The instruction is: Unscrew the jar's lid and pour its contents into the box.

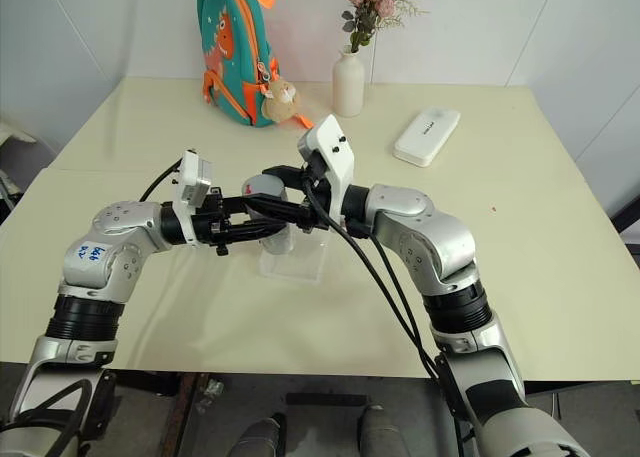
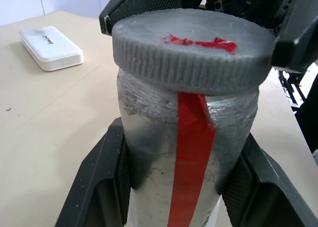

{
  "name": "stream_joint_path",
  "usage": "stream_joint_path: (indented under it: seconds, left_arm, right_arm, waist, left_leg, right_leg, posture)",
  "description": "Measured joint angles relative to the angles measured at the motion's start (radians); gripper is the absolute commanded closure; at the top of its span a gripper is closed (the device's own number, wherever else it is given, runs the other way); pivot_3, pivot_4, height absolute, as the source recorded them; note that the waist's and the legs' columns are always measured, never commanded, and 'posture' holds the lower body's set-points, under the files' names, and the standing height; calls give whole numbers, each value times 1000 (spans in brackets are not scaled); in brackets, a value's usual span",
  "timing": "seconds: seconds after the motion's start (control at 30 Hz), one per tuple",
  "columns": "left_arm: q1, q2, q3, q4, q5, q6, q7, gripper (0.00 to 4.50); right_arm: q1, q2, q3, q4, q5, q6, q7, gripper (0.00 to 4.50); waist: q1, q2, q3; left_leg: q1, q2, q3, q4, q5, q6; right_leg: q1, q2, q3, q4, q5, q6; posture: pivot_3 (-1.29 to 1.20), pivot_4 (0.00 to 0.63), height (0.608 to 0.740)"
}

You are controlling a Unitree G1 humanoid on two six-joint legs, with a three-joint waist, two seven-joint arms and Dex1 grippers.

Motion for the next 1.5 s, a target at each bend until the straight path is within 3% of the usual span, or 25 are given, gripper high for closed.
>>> stream_joint_path:
  seconds: [0.17,0.37,0.57,0.73,0.93,1.23,1.5]
  left_arm:
    - [-1,-1,-2,0,3,0,-11,2569]
    - [-73,10,-44,27,7,-5,-158,2569]
    - [-88,12,-63,36,12,-7,-238,2569]
    - [-88,11,-63,34,13,-8,-238,2569]
    - [-58,14,-38,11,13,-8,-201,2569]
    - [-14,48,23,-17,13,16,-149,2569]
    - [-14,41,24,-27,13,23,-138,2569]
  right_arm:
    - [-5,-7,0,25,-7,-19,43,1937]
    - [-115,-116,4,180,33,-52,378,1937]
    - [-155,-127,21,274,27,-83,541,1937]
    - [-153,-127,20,275,24,-85,548,1937]
    - [-130,-138,-7,250,59,-28,549,30]
    - [-104,-147,-78,250,25,-106,465,30]
    - [-71,-44,-48,166,11,-104,352,30]
  waist:
    - [0,0,0]
    - [1,0,0]
    - [-8,0,0]
    - [-4,0,0]
    - [-2,0,0]
    - [1,0,0]
    - [-2,0,0]
  left_leg:
    - [0,0,0,0,0,0]
    - [1,0,0,1,1,0]
    - [1,0,0,0,1,0]
    - [1,0,0,2,1,0]
    - [1,0,0,3,1,0]
    - [1,0,0,3,1,-1]
    - [1,0,0,3,2,-1]
  right_leg:
    - [0,0,0,1,0,0]
    - [1,0,0,1,0,0]
    - [0,1,0,3,-1,0]
    - [0,1,0,5,-1,0]
    - [0,1,0,6,-1,0]
    - [0,1,0,6,-1,0]
    - [0,1,0,7,-1,0]
  posture:
    - [0,150,740]
    - [0,150,740]
    - [0,150,740]
    - [0,150,740]
    - [0,150,740]
    - [0,150,740]
    - [0,150,740]
